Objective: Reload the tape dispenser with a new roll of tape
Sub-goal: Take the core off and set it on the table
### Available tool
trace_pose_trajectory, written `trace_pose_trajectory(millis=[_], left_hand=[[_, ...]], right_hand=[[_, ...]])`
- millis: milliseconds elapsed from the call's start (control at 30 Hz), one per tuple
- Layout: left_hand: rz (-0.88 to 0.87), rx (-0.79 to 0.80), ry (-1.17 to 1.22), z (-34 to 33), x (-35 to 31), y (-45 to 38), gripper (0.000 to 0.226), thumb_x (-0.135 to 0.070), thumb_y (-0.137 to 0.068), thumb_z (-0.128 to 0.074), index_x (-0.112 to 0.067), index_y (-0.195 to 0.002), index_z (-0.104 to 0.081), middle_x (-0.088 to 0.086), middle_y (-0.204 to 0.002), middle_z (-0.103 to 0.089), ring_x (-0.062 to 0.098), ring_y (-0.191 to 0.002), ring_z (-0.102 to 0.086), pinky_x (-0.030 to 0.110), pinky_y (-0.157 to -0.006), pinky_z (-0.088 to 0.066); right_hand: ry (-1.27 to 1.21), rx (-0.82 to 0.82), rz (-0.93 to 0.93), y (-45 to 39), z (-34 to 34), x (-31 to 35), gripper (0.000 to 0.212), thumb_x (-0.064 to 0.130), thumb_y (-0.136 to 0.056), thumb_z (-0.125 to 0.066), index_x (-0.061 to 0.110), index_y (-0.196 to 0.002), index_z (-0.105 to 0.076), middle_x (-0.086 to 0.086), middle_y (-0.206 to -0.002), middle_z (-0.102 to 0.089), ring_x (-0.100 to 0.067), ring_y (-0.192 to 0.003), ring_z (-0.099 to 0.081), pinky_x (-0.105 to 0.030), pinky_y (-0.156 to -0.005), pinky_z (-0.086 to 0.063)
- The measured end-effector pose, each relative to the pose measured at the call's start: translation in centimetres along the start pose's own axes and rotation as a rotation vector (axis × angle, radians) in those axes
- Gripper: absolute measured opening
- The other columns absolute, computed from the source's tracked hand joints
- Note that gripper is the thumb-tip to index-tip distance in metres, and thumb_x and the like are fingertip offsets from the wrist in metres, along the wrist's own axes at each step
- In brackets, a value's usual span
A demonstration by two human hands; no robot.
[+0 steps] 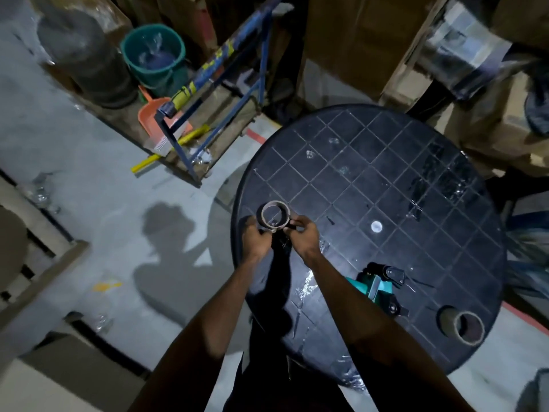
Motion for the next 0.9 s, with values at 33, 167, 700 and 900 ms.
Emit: trace_pose_trajectory(millis=[33, 167, 700, 900], left_hand=[[0.041, -0.055, 0.027, -0.1, 0.2, 0.9, 0.037, -0.006, -0.084, -0.065, -0.003, -0.121, -0.063, 0.02, -0.115, -0.07, 0.034, -0.108, -0.066, 0.035, -0.09, -0.048], [0.102, -0.092, 0.065, -2.1, 1.3, 3.6, 0.023, -0.005, -0.082, -0.065, 0.001, -0.104, -0.071, 0.023, -0.106, -0.072, 0.038, -0.103, -0.068, 0.039, -0.091, -0.049], [-0.527, 0.486, -0.463, -19.8, -1.5, 13.6, 0.013, -0.026, -0.074, -0.058, -0.023, -0.083, -0.065, 0.003, -0.086, -0.073, 0.024, -0.082, -0.071, 0.034, -0.079, -0.058], [-0.711, 0.538, -0.885, -21.2, -2.6, 18.2, 0.061, -0.032, -0.076, -0.073, -0.017, -0.131, -0.051, 0.014, -0.125, -0.059, 0.038, -0.114, -0.059, 0.044, -0.094, -0.05]], right_hand=[[-0.028, -0.009, -0.012, 0.5, 0.5, -0.1, 0.036, -0.013, -0.076, -0.075, 0.012, -0.101, -0.066, -0.002, -0.093, -0.069, -0.023, -0.097, -0.07, -0.04, -0.095, -0.058], [-0.034, -0.046, 0.007, 2.6, 3.9, -0.9, 0.026, -0.008, -0.084, -0.071, 0.002, -0.107, -0.069, 0.0, -0.091, -0.069, -0.016, -0.085, -0.068, -0.025, -0.087, -0.057], [-0.074, -0.329, 0.05, 9.7, 22.9, -11.7, 0.026, -0.008, -0.081, -0.068, 0.005, -0.103, -0.071, -0.006, -0.099, -0.075, -0.018, -0.091, -0.071, -0.024, -0.085, -0.055], [-0.009, -0.423, 0.03, 11.1, 27.2, -16.1, 0.032, 0.004, -0.08, -0.066, 0.011, -0.111, -0.069, -0.01, -0.111, -0.068, -0.024, -0.101, -0.069, -0.041, -0.095, -0.056]])
Point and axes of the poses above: each hand's wrist, its own y-axis away from the middle knuckle, its own z-axis out of the back of the hand, x = y × z, the point moved 3 cm from there along -y, towards the middle knuckle
